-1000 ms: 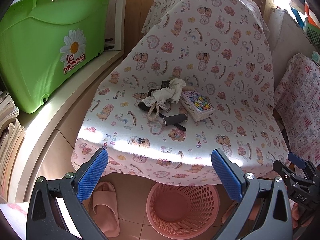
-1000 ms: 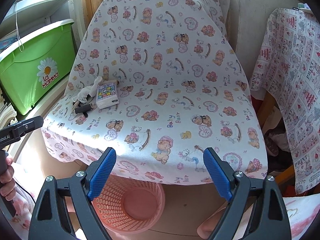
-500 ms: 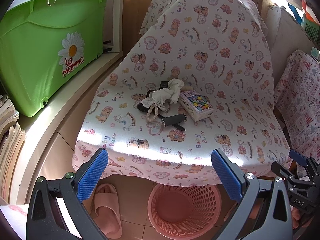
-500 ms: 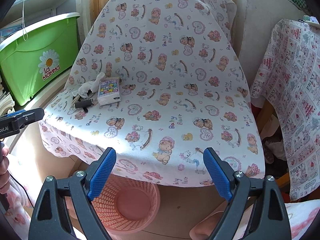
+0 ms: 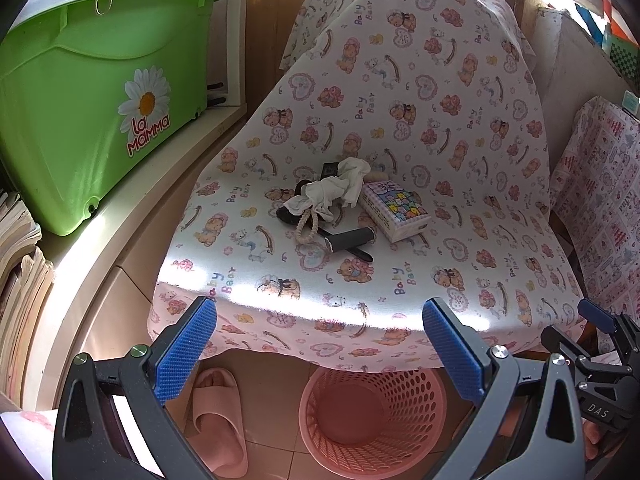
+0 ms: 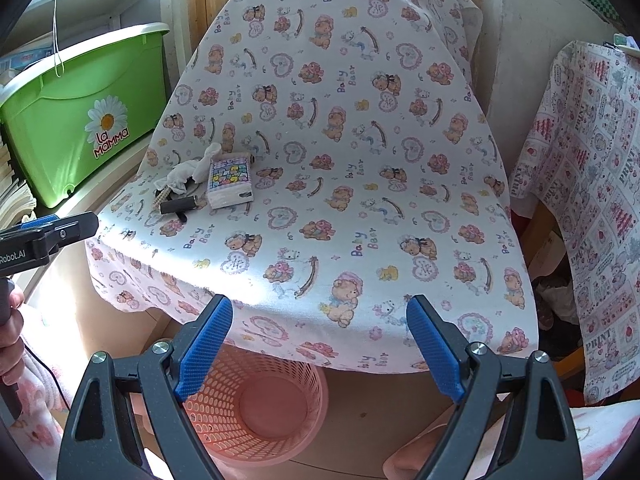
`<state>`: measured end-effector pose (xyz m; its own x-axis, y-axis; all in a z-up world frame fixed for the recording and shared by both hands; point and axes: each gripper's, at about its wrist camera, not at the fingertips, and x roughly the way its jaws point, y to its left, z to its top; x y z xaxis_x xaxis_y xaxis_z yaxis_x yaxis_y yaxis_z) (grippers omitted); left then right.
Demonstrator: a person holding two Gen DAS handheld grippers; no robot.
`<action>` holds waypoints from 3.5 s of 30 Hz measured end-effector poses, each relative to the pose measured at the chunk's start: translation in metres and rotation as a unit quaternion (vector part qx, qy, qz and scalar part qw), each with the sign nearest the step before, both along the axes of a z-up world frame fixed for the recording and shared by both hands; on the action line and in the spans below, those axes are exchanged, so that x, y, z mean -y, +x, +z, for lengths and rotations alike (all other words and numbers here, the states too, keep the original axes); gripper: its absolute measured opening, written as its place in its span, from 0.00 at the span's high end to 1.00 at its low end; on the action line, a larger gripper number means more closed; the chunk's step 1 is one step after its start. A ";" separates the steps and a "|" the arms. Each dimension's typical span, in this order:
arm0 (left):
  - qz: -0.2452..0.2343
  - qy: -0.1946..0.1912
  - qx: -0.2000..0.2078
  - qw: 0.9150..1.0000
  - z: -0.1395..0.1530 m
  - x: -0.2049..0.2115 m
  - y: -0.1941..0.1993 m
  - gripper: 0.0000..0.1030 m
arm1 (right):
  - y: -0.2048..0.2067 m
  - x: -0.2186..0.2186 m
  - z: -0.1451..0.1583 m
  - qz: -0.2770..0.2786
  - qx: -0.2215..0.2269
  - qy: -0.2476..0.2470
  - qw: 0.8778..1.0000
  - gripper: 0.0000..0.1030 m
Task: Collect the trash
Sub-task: 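Move both tools toward the items on the bear-print chair, then grasp the black marker with the left tool while the right tool reaches the pink tissue pack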
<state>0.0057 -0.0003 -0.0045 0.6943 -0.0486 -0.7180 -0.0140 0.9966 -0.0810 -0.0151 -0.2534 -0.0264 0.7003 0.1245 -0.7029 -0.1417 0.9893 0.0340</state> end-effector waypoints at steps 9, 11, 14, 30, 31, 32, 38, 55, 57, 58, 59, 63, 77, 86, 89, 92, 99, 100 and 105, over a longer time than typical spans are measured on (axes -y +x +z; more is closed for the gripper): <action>0.001 0.020 0.009 1.000 0.002 0.003 -0.002 0.01 | 0.001 -0.002 -0.001 0.002 0.000 -0.004 1.000 0.12; 0.008 0.029 0.016 0.999 0.003 0.003 -0.003 0.01 | 0.000 -0.003 -0.001 0.004 0.000 -0.006 1.000 0.12; 0.007 0.031 0.021 0.999 0.004 0.003 -0.003 0.01 | -0.001 -0.003 -0.001 0.006 0.002 -0.004 1.000 0.12; 0.014 0.007 0.008 1.000 -0.005 -0.003 0.003 0.01 | -0.004 -0.003 0.001 0.008 0.005 -0.009 1.000 0.12; 0.013 0.012 0.008 1.000 -0.005 -0.002 0.003 0.01 | -0.004 -0.004 0.001 0.009 0.005 -0.009 1.000 0.12; 0.013 0.017 0.009 1.000 -0.005 -0.001 0.004 0.01 | -0.004 -0.004 0.002 0.010 0.005 -0.009 1.000 0.12; 0.010 0.021 0.013 1.000 -0.006 0.001 0.004 0.01 | -0.004 -0.004 0.002 0.010 0.008 -0.010 1.000 0.12; 0.000 0.048 0.037 0.998 -0.003 -0.001 0.005 0.15 | -0.003 -0.002 0.004 0.013 0.011 -0.002 1.000 0.12; -0.004 0.055 0.052 0.997 0.001 -0.003 0.009 0.15 | -0.003 -0.004 0.004 0.014 0.015 -0.008 1.000 0.12; -0.007 0.054 0.061 0.997 0.004 -0.004 0.015 0.15 | -0.003 -0.005 0.004 0.013 0.017 -0.009 1.000 0.12; -0.011 0.053 0.069 0.996 0.007 -0.006 0.022 0.15 | -0.002 -0.005 0.004 0.012 0.018 -0.008 1.000 0.12; -0.033 0.004 0.037 0.999 0.001 -0.014 0.062 0.44 | 0.000 -0.006 0.002 0.008 0.019 0.000 1.000 0.15; -0.082 0.011 -0.005 0.997 -0.039 0.019 0.099 0.38 | 0.012 0.006 -0.007 -0.014 0.011 -0.007 1.000 0.16; -0.089 0.009 -0.036 0.995 -0.057 0.023 0.107 0.70 | 0.011 0.006 -0.006 -0.010 0.011 -0.010 1.000 0.16; -0.095 -0.009 -0.036 0.995 -0.056 0.022 0.102 0.87 | 0.011 0.005 -0.005 -0.009 0.013 -0.009 1.000 0.16; -0.095 -0.015 -0.026 0.995 -0.049 0.022 0.093 0.92 | 0.010 0.004 -0.006 -0.009 0.013 -0.009 1.000 0.16; -0.076 -0.012 0.003 0.997 -0.017 0.016 0.064 0.95 | 0.016 -0.001 -0.006 -0.005 0.012 0.006 1.000 0.16; -0.072 -0.001 0.010 0.997 -0.012 0.015 0.061 0.95 | 0.020 -0.004 -0.005 -0.002 0.013 0.014 1.000 0.16; -0.040 0.033 0.028 0.998 0.004 0.007 0.053 0.95 | 0.058 -0.029 0.008 0.020 0.021 0.046 0.999 0.17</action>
<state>0.0588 -0.0075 -0.0002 0.7296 -0.0591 -0.6813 0.0680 0.9976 -0.0137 0.0431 -0.2249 -0.0187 0.7219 0.2155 -0.6576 -0.1844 0.9758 0.1173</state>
